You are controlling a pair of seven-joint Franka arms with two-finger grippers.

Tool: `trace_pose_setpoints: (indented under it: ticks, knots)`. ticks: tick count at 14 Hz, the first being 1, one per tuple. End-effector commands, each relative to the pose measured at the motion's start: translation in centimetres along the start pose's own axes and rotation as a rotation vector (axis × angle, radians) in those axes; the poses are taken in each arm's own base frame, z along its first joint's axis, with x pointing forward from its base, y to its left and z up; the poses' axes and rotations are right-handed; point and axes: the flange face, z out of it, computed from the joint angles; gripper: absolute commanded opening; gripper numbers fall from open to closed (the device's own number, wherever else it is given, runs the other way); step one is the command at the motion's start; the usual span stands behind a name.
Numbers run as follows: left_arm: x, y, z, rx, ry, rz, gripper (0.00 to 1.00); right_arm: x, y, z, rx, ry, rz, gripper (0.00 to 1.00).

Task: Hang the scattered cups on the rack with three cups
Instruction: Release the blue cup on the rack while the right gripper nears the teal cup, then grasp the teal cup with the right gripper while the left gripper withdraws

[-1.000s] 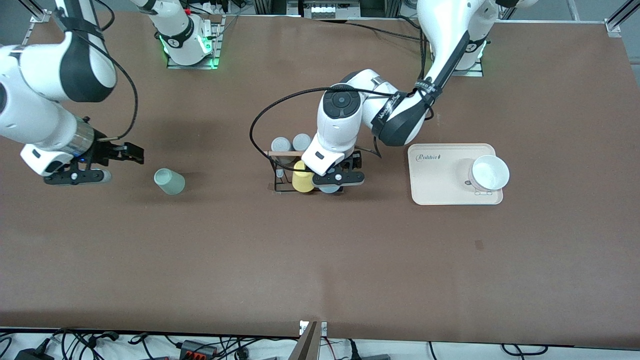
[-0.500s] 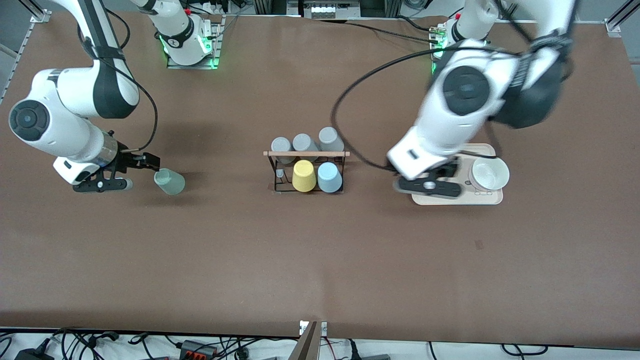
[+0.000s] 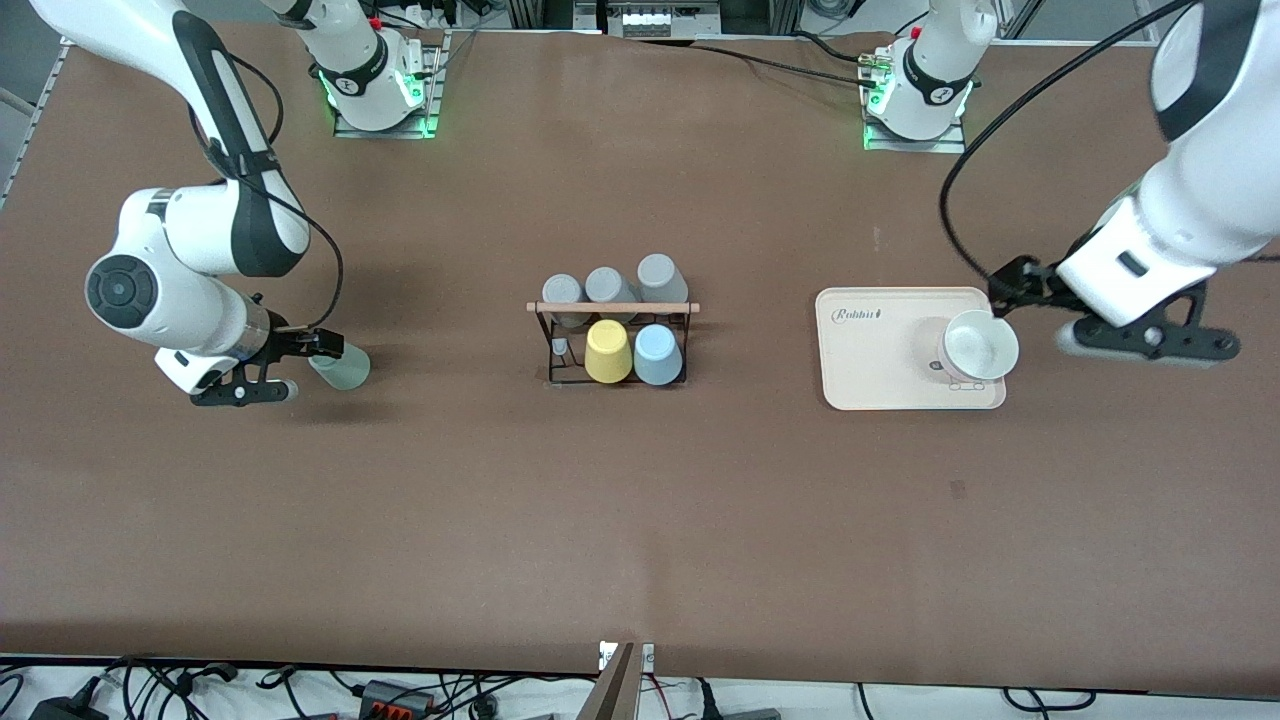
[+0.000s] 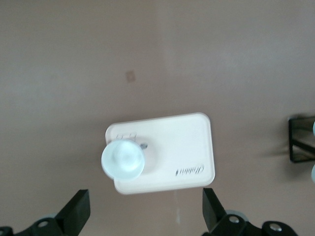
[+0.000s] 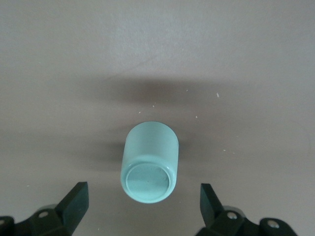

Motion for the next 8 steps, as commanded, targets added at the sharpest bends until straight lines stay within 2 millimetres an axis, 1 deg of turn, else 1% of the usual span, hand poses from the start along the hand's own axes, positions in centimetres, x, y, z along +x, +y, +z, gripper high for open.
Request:
trace_pose_setpoints:
  ticks: [1, 2, 3, 4, 6, 8]
  knots:
    - [-3.8, -2.0, 0.6, -0.025, -0.029, 0.018, 1.00, 0.1, 0.0, 1.4, 0.006, -0.016, 0.018, 1.00]
    - [-4.0, -2.9, 0.8, -0.026, -0.048, 0.016, 1.00, 0.2, 0.1, 2.0, 0.007, -0.021, 0.020, 1.00]
    - [-4.1, -3.0, 1.1, -0.024, -0.069, -0.004, 1.00, 0.4, 0.1, 2.4, 0.007, -0.011, 0.020, 1.00]
    - [-3.7, -3.1, 1.6, -0.031, -0.076, -0.040, 1.00, 0.6, 0.0, 2.8, 0.006, -0.007, 0.019, 1.00]
    - [-2.5, -3.6, 1.5, -0.030, -0.043, -0.177, 1.00, 0.6, 0.3, 3.7, 0.006, -0.017, 0.023, 1.00]
    - [-2.2, -3.0, 0.7, -0.034, -0.003, -0.188, 1.00, 0.6, 0.2, 4.5, 0.006, -0.033, 0.021, 1.00]
